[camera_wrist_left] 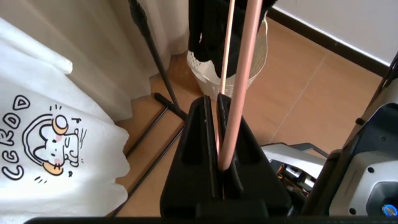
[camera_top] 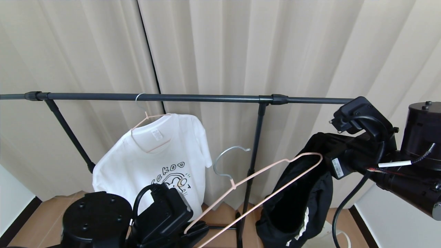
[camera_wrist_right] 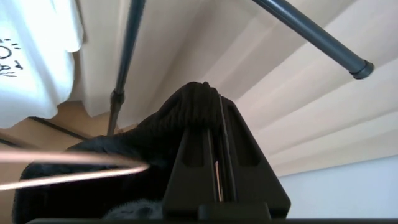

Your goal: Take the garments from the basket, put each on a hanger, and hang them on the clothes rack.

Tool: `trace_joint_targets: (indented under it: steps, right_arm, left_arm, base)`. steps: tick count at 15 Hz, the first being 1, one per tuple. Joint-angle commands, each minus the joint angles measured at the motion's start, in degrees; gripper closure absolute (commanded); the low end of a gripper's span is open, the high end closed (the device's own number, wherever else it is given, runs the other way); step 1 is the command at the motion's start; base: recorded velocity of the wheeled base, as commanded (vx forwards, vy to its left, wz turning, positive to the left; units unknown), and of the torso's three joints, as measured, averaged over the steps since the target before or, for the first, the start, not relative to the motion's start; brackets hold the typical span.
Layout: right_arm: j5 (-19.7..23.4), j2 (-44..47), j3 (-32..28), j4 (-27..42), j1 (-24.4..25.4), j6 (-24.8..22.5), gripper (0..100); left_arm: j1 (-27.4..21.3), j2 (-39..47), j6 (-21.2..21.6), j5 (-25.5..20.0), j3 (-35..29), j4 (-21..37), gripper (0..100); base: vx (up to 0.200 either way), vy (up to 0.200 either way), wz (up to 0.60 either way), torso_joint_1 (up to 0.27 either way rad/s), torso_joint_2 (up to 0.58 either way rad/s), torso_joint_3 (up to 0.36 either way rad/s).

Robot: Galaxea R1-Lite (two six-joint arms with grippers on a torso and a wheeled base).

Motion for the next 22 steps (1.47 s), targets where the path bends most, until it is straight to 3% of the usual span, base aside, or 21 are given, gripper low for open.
trace_joint_targets:
  steps: [1, 3, 13, 16, 21, 22]
  right_arm:
    - [0.0, 0.3, 0.1, 0.0, 1.9, 0.1, 100]
    - [0.0, 0.6, 0.3, 0.0, 2.4, 0.1, 100]
    - [-4.4, 0.2, -0.1, 0.4, 15.2, 4.4, 100]
    - [-4.5, 0.4, -1.7, 0.4, 20.2, 8.9, 100]
    - [-4.4, 0.8, -2.2, 0.1, 25.4, 12.1, 100]
    - [-4.4, 2.4, -3.5, 0.0, 28.9, 16.3, 100]
  left_arm:
    - [0.1, 3.1, -1.4, 0.3, -2.7, 0.0, 100]
    - [0.1, 4.1, -2.0, 0.4, -3.6, -0.1, 100]
    - [0.5, 5.7, -2.3, 0.6, -4.4, -1.9, 100]
    - [0.5, 5.8, -2.3, 0.5, -4.2, -1.9, 100]
    - [0.5, 6.2, -2.3, 0.5, -4.7, -2.3, 100]
    - [0.5, 7.6, -2.3, 0.6, -4.5, -4.6, 100]
  base:
    - [0.0, 0.0, 0.0, 0.0, 0.0, 0.0]
    - [0.0, 0.0, 0.0, 0.0, 0.0, 0.0]
    - [0.0, 0.0, 0.0, 0.0, 0.0, 0.0]
    - [0.0, 0.0, 0.0, 0.0, 0.0, 0.0]
    - [0.0, 0.0, 0.0, 0.0, 0.0, 0.0]
    - [0.0, 0.0, 0.0, 0.0, 0.0, 0.0]
